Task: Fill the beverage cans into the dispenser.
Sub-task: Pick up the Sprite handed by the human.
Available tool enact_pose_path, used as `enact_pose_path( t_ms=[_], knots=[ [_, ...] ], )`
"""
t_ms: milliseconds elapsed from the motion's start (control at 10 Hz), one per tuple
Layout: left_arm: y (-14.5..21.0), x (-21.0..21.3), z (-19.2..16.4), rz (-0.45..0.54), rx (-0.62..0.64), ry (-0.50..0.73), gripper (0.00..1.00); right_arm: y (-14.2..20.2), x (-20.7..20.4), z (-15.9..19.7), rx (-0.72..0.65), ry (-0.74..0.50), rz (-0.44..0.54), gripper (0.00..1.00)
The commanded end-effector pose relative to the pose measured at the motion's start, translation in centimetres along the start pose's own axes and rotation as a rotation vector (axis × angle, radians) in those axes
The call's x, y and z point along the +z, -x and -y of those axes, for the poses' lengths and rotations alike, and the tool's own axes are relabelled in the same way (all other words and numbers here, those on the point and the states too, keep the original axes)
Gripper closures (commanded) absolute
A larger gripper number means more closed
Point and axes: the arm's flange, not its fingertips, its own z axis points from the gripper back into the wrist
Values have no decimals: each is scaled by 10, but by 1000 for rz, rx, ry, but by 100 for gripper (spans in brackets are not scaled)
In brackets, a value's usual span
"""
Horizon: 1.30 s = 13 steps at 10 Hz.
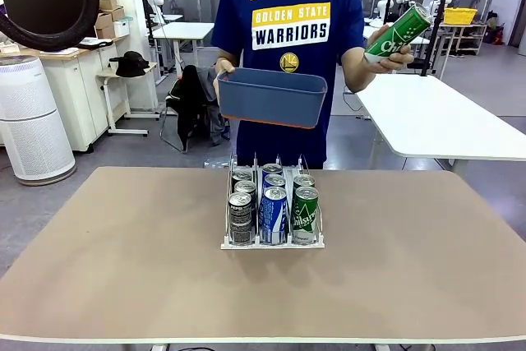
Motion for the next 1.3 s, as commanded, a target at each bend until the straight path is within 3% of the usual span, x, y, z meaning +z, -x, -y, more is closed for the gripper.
enact_pose_path(
  t_ms=[0,1200],
  knots=[
    [4,-1,-2,20,-7,5,0,-1,-4,2,1,-18,0,0],
    [4,-1,-2,20,-7,5,0,17,-42,21,17,-89,-24,0]
  ],
)
